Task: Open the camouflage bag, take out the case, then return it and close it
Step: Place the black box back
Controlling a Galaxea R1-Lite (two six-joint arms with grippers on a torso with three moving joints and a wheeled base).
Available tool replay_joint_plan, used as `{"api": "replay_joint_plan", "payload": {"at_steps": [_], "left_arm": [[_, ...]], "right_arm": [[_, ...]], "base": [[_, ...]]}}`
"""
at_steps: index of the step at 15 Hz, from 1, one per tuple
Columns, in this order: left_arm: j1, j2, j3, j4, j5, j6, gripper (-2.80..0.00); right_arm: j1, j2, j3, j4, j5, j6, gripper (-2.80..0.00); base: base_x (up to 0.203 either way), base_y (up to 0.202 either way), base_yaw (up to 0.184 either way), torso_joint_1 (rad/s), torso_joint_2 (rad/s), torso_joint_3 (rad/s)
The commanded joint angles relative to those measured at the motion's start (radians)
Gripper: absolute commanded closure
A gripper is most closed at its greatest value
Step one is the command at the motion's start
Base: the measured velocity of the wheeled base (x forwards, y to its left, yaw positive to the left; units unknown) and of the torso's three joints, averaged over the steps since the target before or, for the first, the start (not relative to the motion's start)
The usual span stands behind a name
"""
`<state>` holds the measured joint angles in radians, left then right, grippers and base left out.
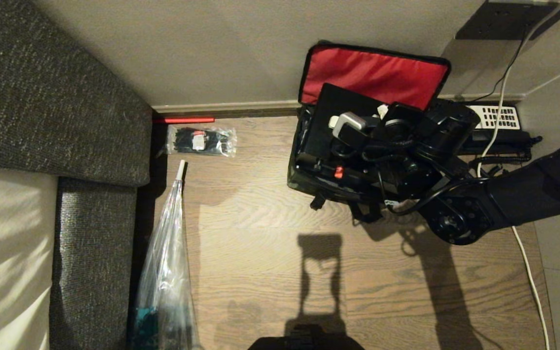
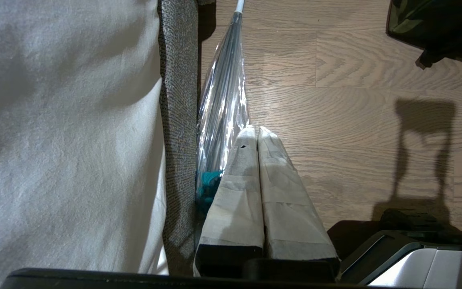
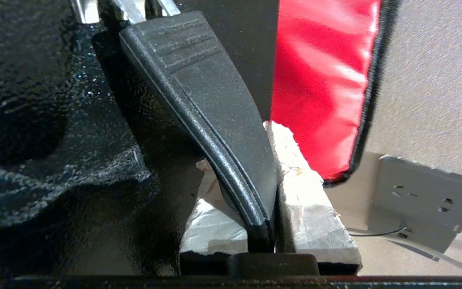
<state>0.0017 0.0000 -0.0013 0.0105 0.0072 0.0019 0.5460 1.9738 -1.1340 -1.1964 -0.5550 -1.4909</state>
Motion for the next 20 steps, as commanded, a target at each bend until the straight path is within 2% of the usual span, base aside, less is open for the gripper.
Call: {"api": "replay_joint_plan", "payload": {"at_steps": [1,4,11,18,20], "left_arm": [[0.000,-0.002,0.000,0.000,0.000,0.000,0.00],[0.000,-0.002,0.000,0.000,0.000,0.000,0.00],[0.000,-0.002,0.000,0.000,0.000,0.000,0.00],[0.000,-0.002,0.000,0.000,0.000,0.000,0.00],[0.000,-0.002,0.000,0.000,0.000,0.000,0.00]], "right_arm": [[0.000,-0.009,0.038,-0.009,-0.003,-0.008,0.00],[0.000,0.007,0.058,-0.027,-0.003,-0.007,0.00],[-0.003,0.140,0.010,-0.096,-0.002,0.002,0.00],[-0.048,0.201,-0.029,-0.100,0.018,0.004,0.00],[-0.056,0.216,-0.043,-0.098,0.018,0.028,0.00]], "base": [[0.000,0.000,0.000,0.000,0.00,0.000],[0.000,0.000,0.000,0.000,0.00,0.000],[0.000,0.000,0.000,0.000,0.00,0.000],[0.000,0.000,0.000,0.000,0.00,0.000],[0.000,0.000,0.000,0.000,0.00,0.000]]}}
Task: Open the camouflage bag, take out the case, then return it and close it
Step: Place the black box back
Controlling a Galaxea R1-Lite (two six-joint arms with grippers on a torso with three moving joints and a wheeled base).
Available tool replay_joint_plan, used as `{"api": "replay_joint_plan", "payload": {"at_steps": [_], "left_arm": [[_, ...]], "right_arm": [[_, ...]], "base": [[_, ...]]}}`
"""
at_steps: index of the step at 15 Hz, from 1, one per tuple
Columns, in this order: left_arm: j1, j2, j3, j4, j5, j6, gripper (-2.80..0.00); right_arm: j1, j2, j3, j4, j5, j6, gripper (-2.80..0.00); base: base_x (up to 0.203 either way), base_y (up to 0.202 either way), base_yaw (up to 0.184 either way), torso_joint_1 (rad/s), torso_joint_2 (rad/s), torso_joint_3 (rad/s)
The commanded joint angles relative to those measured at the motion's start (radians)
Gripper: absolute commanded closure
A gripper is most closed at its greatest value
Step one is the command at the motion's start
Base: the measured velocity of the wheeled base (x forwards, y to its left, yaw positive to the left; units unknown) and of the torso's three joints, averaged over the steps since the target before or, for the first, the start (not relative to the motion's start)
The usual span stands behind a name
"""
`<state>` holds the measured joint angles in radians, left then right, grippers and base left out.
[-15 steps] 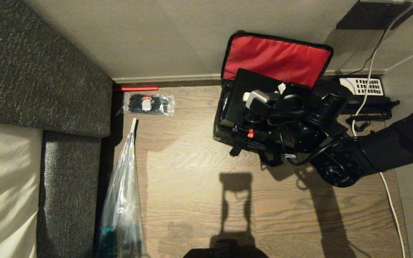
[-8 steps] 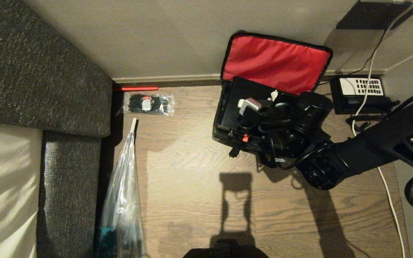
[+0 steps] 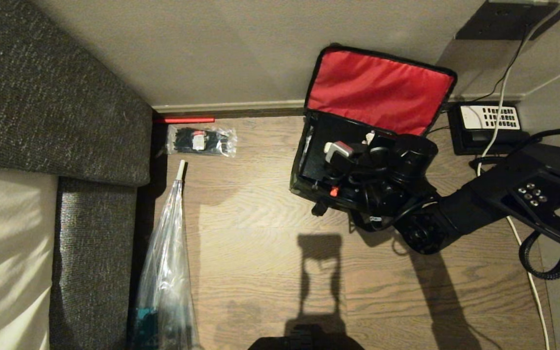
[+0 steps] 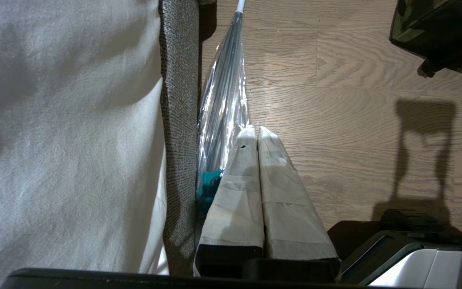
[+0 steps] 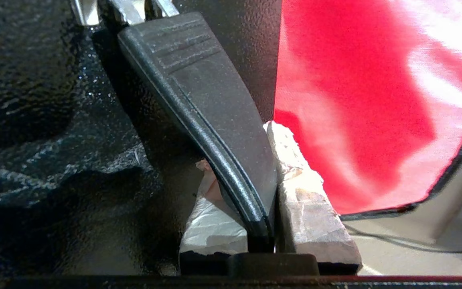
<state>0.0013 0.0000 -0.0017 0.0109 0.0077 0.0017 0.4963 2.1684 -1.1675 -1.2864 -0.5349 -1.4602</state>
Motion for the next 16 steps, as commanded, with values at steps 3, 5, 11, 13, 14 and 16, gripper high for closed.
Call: {"api": "replay_joint_plan", "payload": {"at_steps": [3,5,11,13,14,16], "left_arm": [[0.000,-0.002,0.000,0.000,-0.002,0.000,0.00],[0.000,-0.002,0.000,0.000,0.000,0.000,0.00],[0.000,-0.002,0.000,0.000,0.000,0.000,0.00],[0.000,-0.001,0.000,0.000,0.000,0.000,0.00],[0.000,-0.002,0.000,0.000,0.000,0.000,0.00],[0.000,-0.002,0.000,0.000,0.000,0.000,0.00]], "right_arm": [[-0.008,0.031,-0.007,-0.010,-0.002,0.002,0.00],[-0.008,0.034,-0.009,-0.010,0.001,0.006,0.00],[-0.010,0.077,-0.031,-0.032,0.001,0.016,0.00],[-0.011,0.082,-0.030,-0.033,0.001,0.021,0.00],[-0.010,0.086,-0.032,-0.033,0.001,0.023,0.00],[-0.010,0.099,-0.037,-0.034,0.001,0.024,0.00]], "base": [[0.000,0.000,0.000,0.000,0.00,0.000],[0.000,0.000,0.000,0.000,0.00,0.000],[0.000,0.000,0.000,0.000,0.00,0.000],[0.000,0.000,0.000,0.000,0.00,0.000],[0.000,0.000,0.000,0.000,0.00,0.000],[0.000,0.000,0.000,0.000,0.00,0.000]]}}
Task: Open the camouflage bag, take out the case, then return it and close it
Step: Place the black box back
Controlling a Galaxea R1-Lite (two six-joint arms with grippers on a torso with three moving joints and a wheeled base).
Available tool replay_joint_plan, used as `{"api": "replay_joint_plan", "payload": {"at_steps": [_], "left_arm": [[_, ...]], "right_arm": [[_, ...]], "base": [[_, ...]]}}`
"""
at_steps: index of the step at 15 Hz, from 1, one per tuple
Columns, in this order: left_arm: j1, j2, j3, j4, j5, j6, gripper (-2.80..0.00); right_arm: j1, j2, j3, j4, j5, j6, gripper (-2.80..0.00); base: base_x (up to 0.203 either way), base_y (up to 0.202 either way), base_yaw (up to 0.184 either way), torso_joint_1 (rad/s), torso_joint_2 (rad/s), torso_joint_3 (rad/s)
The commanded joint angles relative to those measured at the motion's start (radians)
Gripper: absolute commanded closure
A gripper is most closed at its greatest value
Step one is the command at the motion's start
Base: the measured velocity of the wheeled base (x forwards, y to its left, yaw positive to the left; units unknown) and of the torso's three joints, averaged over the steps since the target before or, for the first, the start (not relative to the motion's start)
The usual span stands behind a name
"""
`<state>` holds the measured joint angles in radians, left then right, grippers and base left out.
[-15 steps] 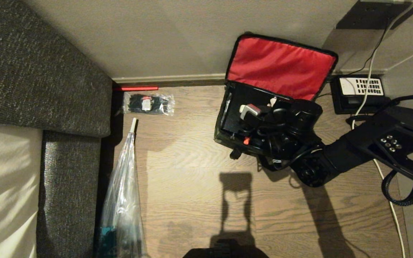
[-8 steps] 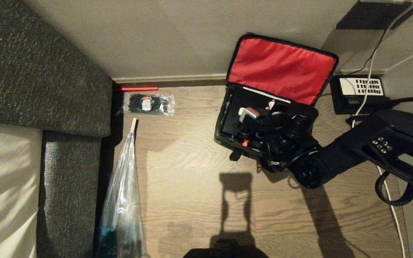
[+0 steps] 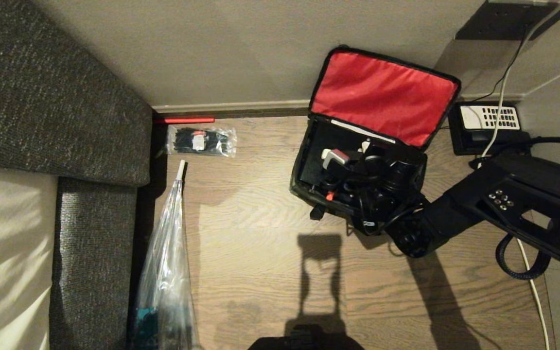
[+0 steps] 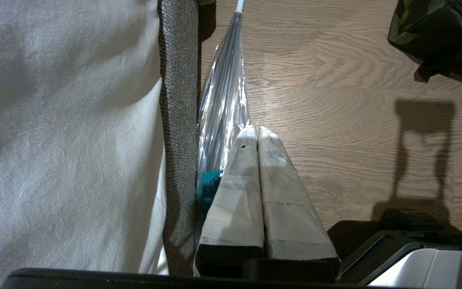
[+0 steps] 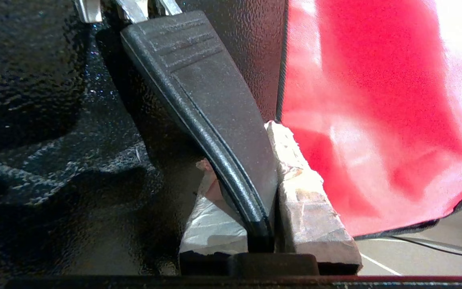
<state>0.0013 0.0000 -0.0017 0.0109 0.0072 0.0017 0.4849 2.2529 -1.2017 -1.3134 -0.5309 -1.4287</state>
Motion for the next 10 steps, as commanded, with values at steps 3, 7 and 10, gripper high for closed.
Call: {"api": "replay_joint_plan", "payload": {"at_steps": [3,7,10], "left_arm": [[0.000,-0.002,0.000,0.000,0.000,0.000,0.00],[0.000,-0.002,0.000,0.000,0.000,0.000,0.00],[0.000,-0.001,0.000,0.000,0.000,0.000,0.00]], "right_arm": [[0.000,0.038,-0.005,-0.007,-0.003,0.003,0.00],[-0.005,0.044,-0.007,-0.019,-0.005,0.008,0.00],[-0.003,0.042,0.009,-0.007,-0.009,0.008,-2.80]], "base": [[0.000,0.000,0.000,0.000,0.00,0.000],[0.000,0.000,0.000,0.000,0.00,0.000],[0.000,0.000,0.000,0.000,0.00,0.000]]}}
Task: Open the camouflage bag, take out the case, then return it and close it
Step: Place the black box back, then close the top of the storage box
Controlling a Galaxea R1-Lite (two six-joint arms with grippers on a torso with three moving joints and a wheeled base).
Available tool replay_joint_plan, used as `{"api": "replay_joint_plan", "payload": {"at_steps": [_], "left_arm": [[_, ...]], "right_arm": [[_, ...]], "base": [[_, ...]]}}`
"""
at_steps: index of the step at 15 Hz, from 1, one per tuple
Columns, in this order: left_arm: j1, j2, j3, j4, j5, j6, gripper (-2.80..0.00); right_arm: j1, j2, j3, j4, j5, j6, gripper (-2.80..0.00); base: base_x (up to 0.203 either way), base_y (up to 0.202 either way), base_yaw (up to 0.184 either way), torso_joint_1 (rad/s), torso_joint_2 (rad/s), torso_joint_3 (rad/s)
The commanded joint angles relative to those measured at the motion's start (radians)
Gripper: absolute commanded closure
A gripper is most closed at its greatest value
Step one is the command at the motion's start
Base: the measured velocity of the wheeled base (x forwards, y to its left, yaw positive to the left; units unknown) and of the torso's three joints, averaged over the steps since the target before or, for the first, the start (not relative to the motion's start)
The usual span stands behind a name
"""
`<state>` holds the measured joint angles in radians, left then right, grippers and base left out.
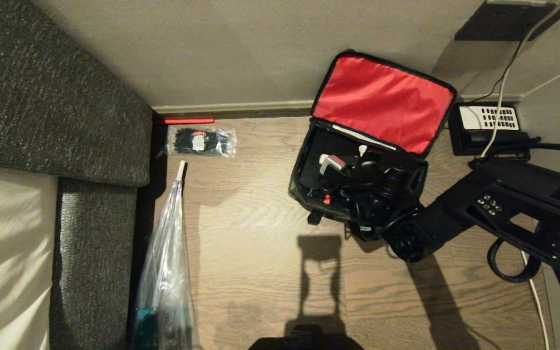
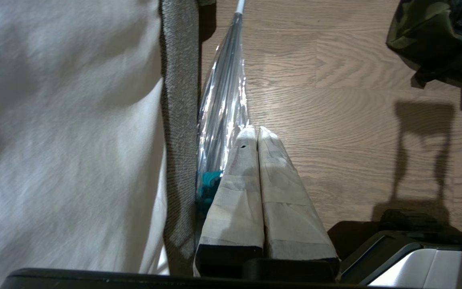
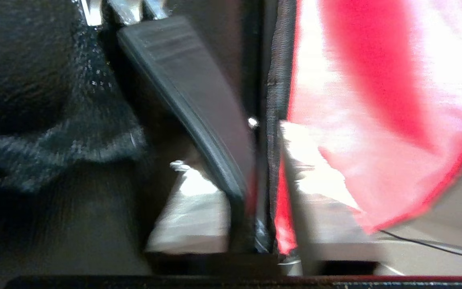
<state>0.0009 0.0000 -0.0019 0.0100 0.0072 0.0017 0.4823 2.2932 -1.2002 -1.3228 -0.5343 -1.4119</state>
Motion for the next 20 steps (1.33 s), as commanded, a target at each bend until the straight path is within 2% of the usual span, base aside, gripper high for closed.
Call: {"api": "replay_joint_plan", "payload": {"at_steps": [1,4,8,11,12,16,20], "left_arm": [[0.001,-0.002,0.000,0.001,-0.001,0.000,0.00],[0.001,0.000,0.000,0.001,0.000,0.000,0.00],[0.001,0.000,0.000,0.001,0.000,0.000,0.00],[0.001,0.000,0.000,0.001,0.000,0.000,0.00],[0.001,0.000,0.000,0.001,0.000,0.000,0.00],[0.001,-0.002,0.000,0.001,0.000,0.000,0.00],[0.001,-0.001,0.000,0.001,0.000,0.000,0.00]], "right_arm": [[-0.001,-0.003,0.013,0.004,-0.004,-0.009,-2.80],[0.000,-0.018,0.091,-0.005,-0.002,0.002,-2.80],[0.035,-0.118,0.349,0.006,0.012,0.060,-2.80],[0.067,-0.248,0.458,0.031,0.012,0.107,-2.80],[0.069,-0.306,0.484,0.060,0.009,0.118,0.00],[0.066,-0.594,0.598,0.236,-0.006,0.147,0.00],[0.061,-0.941,0.732,0.498,-0.080,0.283,0.00]], "base": [[0.000,0.000,0.000,0.000,0.00,0.000],[0.000,0.000,0.000,0.000,0.00,0.000],[0.000,0.000,0.000,0.000,0.00,0.000],[0.000,0.000,0.000,0.000,0.00,0.000],[0.000,0.000,0.000,0.000,0.00,0.000],[0.000,0.000,0.000,0.000,0.00,0.000],[0.000,0.000,0.000,0.000,0.00,0.000]]}}
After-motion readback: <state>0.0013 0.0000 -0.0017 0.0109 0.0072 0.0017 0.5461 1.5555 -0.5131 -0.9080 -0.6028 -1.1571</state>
